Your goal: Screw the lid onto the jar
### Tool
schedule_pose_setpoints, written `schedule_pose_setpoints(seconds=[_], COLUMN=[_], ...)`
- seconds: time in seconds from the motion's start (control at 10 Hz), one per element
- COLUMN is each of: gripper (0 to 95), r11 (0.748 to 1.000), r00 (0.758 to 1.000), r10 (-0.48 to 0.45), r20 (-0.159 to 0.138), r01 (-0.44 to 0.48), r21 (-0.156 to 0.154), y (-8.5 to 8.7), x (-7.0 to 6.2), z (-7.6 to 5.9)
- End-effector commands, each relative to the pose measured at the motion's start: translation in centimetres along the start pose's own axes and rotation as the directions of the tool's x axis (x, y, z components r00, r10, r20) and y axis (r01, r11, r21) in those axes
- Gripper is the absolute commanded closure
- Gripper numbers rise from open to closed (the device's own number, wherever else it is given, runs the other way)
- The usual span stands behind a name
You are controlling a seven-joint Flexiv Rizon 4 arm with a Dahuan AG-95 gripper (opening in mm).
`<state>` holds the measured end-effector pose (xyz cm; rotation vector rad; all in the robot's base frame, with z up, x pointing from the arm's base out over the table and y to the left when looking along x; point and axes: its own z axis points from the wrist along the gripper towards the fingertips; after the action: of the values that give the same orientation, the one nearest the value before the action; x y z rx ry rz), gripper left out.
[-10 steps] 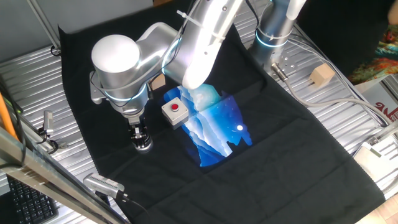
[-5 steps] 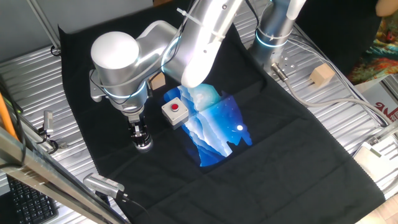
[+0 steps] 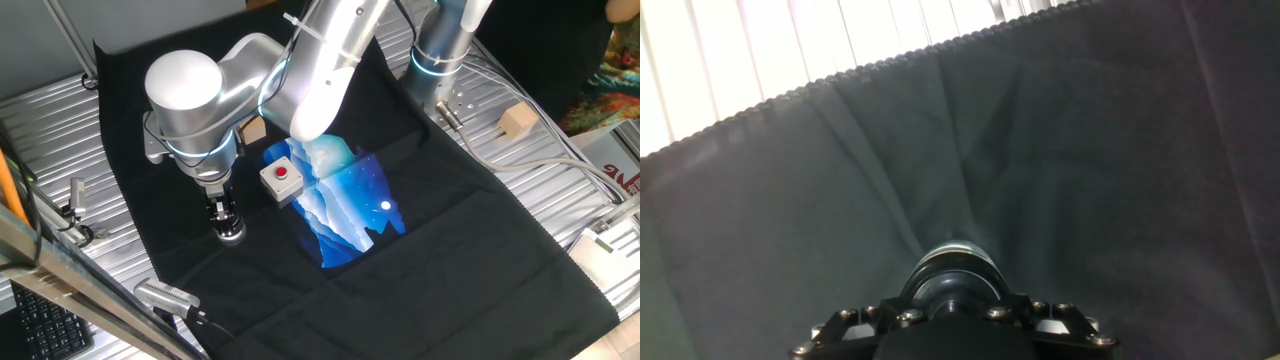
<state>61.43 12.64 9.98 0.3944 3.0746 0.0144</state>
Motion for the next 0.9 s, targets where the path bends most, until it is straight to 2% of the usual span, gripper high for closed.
schedule_pose_setpoints(seconds=[0.1,0.9], gripper=[95.0,95.0], r11=[1.0,1.0], r00=[1.0,1.0], r10=[-0.004,-0.014], r20=[-0.001,0.0], r01=[0.004,0.014], r21=[-0.002,0.002], y=[0.03,0.23], x=[0.01,-0.03], z=[-0.08,0.12])
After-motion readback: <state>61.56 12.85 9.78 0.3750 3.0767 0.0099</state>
